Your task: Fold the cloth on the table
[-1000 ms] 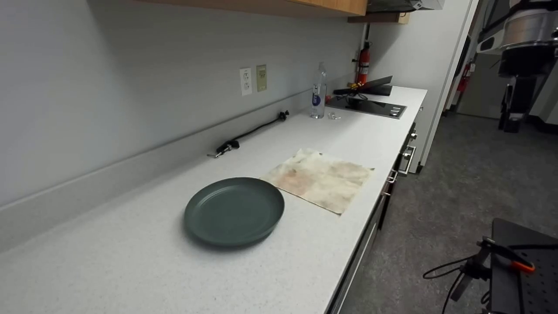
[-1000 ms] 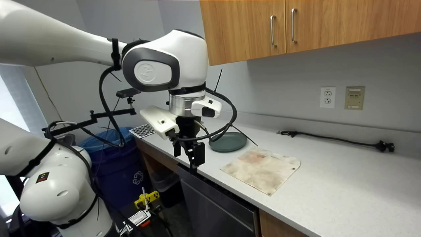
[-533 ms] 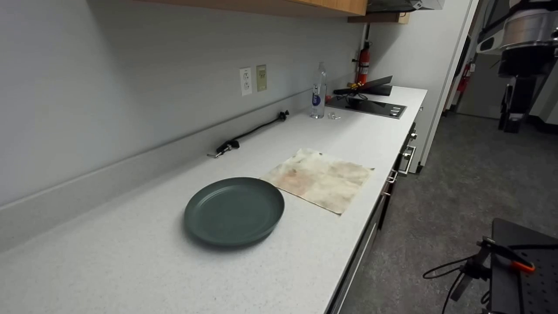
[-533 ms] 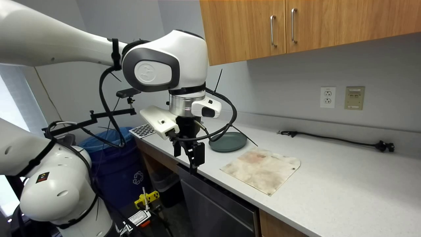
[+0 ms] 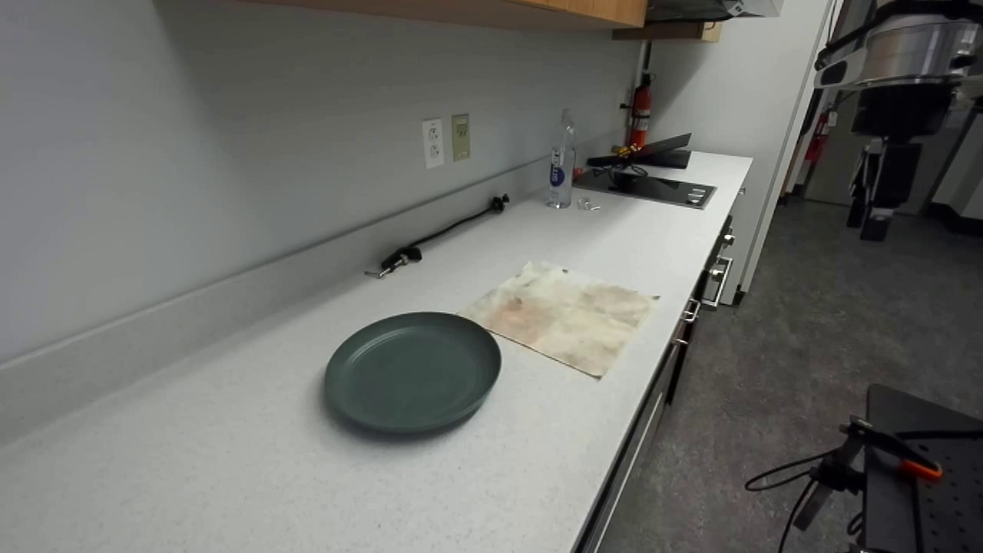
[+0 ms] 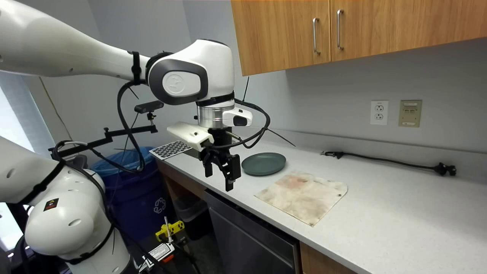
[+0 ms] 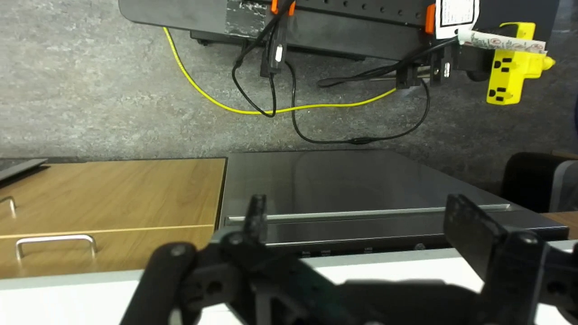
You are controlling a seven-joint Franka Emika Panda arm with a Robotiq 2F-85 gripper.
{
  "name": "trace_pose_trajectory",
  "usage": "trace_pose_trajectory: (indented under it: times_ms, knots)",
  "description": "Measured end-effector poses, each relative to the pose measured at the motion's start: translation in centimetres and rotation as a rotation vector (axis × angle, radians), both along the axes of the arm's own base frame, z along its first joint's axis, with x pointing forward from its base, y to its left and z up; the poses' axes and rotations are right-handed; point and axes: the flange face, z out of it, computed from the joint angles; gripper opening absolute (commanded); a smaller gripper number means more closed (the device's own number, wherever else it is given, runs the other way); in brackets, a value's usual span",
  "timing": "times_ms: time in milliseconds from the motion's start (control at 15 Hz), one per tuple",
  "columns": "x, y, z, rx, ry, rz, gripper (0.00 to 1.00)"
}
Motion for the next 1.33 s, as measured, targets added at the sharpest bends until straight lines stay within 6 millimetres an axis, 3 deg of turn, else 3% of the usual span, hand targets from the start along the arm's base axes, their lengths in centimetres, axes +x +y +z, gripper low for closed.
trace_pose_trajectory:
  times_ms: [600,1333]
  knots:
    - [5.6,6.7,-4.4,-0.054,-0.140,0.141,1.00]
    - [6.4,6.2,-5.1,-0.066,-0.166,0.123,1.00]
